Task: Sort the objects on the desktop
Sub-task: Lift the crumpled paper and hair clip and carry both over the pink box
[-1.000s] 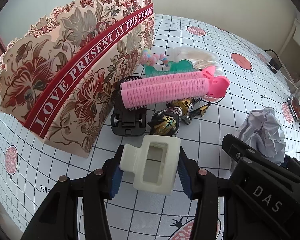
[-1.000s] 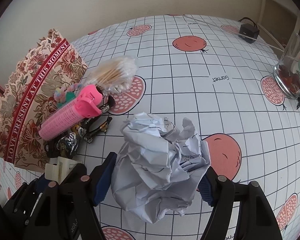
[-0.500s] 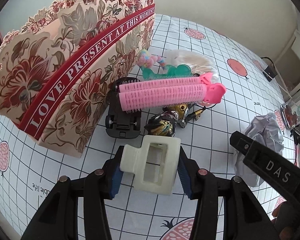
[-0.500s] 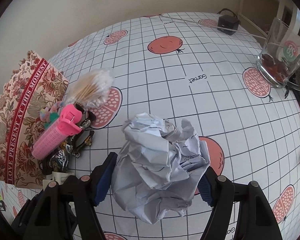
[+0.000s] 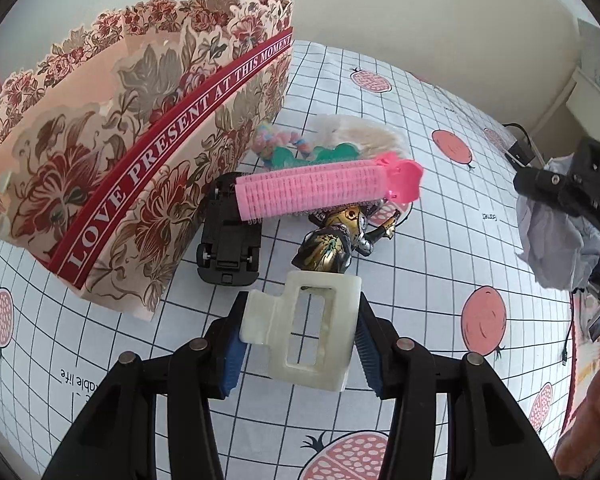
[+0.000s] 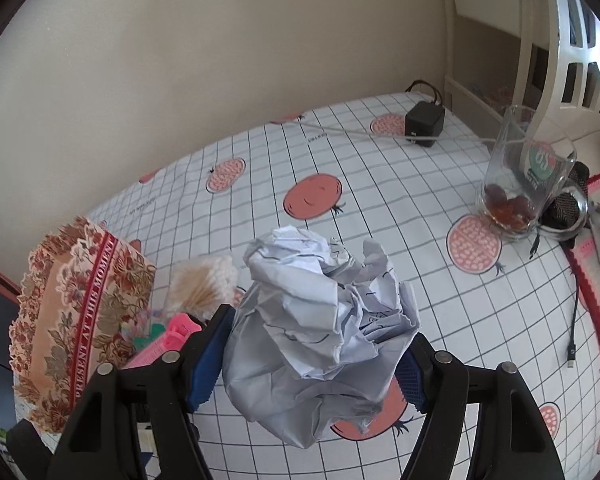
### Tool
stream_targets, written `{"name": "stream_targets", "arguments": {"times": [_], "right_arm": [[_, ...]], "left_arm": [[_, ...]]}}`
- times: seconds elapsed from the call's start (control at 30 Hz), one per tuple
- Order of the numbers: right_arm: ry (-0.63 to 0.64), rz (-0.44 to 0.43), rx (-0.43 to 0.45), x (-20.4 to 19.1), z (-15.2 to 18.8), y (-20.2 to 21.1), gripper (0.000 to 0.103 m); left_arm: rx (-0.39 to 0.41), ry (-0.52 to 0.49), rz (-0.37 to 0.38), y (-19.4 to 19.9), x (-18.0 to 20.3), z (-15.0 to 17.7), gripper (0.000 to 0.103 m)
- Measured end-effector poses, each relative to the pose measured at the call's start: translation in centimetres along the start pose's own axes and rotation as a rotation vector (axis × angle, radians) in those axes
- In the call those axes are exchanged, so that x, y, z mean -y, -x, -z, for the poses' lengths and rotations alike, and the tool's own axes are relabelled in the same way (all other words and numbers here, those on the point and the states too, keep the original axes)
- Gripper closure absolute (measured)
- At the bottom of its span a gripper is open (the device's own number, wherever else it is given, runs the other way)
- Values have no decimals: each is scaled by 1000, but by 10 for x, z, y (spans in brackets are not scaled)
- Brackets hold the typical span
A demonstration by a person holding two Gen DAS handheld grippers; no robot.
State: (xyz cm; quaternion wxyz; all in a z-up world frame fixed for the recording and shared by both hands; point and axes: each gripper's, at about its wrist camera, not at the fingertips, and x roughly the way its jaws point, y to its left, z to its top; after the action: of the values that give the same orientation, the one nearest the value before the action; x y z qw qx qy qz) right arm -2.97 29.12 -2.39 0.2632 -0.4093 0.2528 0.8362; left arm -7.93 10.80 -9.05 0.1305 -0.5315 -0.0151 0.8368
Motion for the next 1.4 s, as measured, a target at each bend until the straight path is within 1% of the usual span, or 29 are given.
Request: {"name": "stream_targets", "arguments": {"times": [0.07, 0.13, 0.2, 0.33, 0.47, 0.63, 0.77, 0.9, 1.07, 1.2, 1.27, 1.4], "right_arm": [[-3, -10, 36, -1, -7, 7, 28], [-38, -19, 60, 3, -13, 12, 28], [-80, -62, 77, 8, -19, 18, 28], [-95, -92, 117, 13, -34, 28, 28], [-131, -153, 130, 15, -43, 32, 28], [-164, -157, 132, 20, -50, 26, 28], [-216, -174, 139, 30, -56, 27, 28], [-247, -194, 173, 36, -64, 36, 28], [-312, -241, 198, 40, -71, 46, 28], [-291, -254, 209, 26, -73, 50, 28], [-276, -258, 207, 19, -71, 50, 28], [-249, -257, 191, 5, -67, 46, 28]], "left_arm": [[15, -6, 19, 6, 3, -3, 52], [27, -10, 38, 12, 4, -5, 52], [47, -10, 40, 19, 5, -8, 52], [101, -14, 53, 36, 10, -17, 52], [137, 7, 67, 46, 14, -33, 52], [165, 20, 79, 56, 19, -50, 52], [171, 48, 81, 54, 21, -65, 52], [202, 65, 109, 62, 26, -82, 52], [268, 73, 157, 81, 25, -95, 52], [283, 63, 172, 86, 22, -93, 52], [286, 54, 168, 86, 22, -93, 52], [283, 84, 177, 84, 9, -96, 52]]}}
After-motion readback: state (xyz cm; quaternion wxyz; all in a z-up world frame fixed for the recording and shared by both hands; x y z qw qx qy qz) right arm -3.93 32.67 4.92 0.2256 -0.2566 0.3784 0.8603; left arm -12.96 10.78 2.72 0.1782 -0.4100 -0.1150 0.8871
